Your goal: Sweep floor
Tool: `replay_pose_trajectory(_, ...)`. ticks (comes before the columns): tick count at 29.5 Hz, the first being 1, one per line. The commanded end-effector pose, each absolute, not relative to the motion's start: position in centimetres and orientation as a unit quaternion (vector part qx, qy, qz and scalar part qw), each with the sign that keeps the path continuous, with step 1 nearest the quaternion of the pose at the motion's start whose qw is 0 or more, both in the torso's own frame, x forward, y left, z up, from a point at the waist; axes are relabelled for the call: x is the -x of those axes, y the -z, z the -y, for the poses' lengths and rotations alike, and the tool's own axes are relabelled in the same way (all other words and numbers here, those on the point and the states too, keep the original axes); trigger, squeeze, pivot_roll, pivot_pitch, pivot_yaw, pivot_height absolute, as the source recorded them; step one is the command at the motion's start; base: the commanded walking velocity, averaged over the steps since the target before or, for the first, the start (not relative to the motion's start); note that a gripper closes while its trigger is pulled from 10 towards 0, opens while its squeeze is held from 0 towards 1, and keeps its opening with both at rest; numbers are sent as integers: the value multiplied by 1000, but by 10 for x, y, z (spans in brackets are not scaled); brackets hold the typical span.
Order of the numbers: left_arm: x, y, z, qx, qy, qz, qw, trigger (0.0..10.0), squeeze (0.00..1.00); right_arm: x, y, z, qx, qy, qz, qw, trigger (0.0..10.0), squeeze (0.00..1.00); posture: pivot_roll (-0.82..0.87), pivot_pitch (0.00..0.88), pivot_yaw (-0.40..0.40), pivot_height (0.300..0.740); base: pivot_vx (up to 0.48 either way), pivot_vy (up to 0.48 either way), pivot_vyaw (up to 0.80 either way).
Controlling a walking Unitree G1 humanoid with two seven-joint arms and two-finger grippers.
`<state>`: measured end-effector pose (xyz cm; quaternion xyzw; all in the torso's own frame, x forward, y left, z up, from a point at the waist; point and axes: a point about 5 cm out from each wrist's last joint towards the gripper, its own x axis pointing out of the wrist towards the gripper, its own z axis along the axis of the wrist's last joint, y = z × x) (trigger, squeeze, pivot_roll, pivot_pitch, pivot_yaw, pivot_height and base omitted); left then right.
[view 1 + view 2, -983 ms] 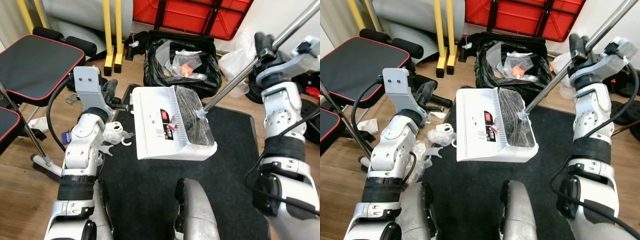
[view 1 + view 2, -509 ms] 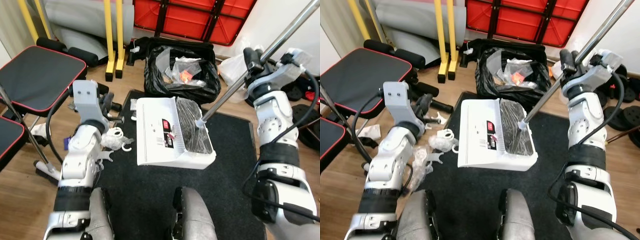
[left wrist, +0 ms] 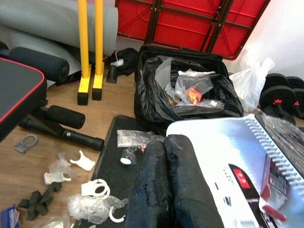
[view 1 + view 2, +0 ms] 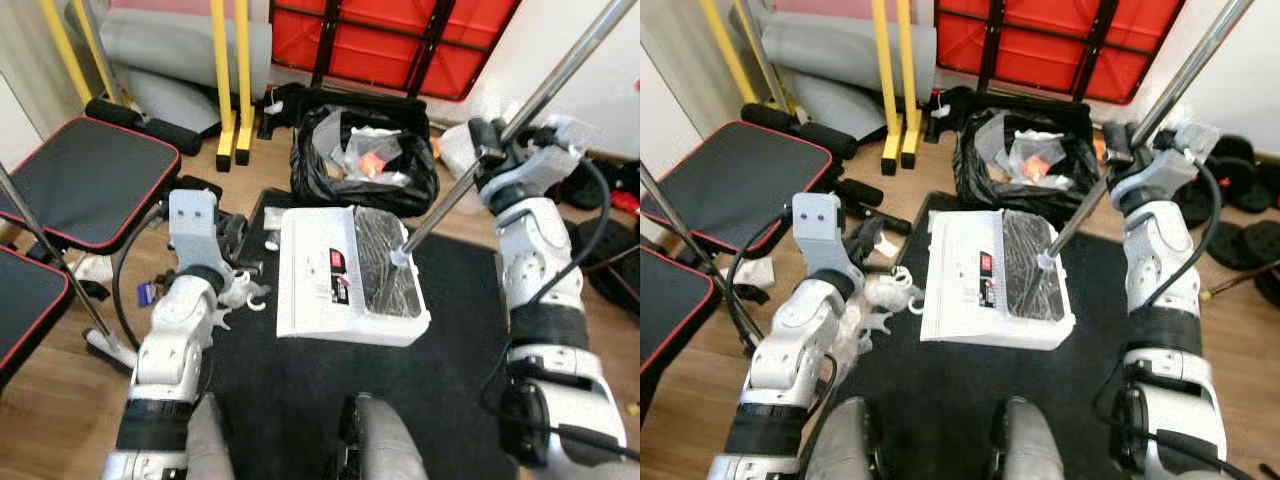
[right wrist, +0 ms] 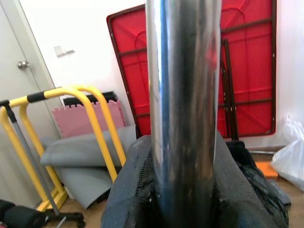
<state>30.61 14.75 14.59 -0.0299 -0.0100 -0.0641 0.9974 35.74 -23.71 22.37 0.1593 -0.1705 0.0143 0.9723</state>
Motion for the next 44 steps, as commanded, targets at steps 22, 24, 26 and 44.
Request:
replay_pose_trajectory(22,-304,-147,-139,2,100,14,995,10000,0,-348,-237,241,-164,-2,207,964,0,0,-146,55,-169,740,-86,0,0)
replay_pose_trajectory(24,-304,-147,-138,0,103,14,995,10000,0,-348,-236,241,-165,-2,206,965,0,0,-145,54,-169,740,0,0,0)
replay_pose_trajectory(26,-304,-148,-138,-1,103,14,995,10000,0,-348,-236,241,-165,-2,206,965,0,0,-145,54,-169,740,0,0,0)
replay_pose_trajectory(44,-305,-145,-136,-44,113,8,993,10000,0,-344,-227,230,-170,-7,193,966,0,0,-145,50,-167,740,0,0,0)
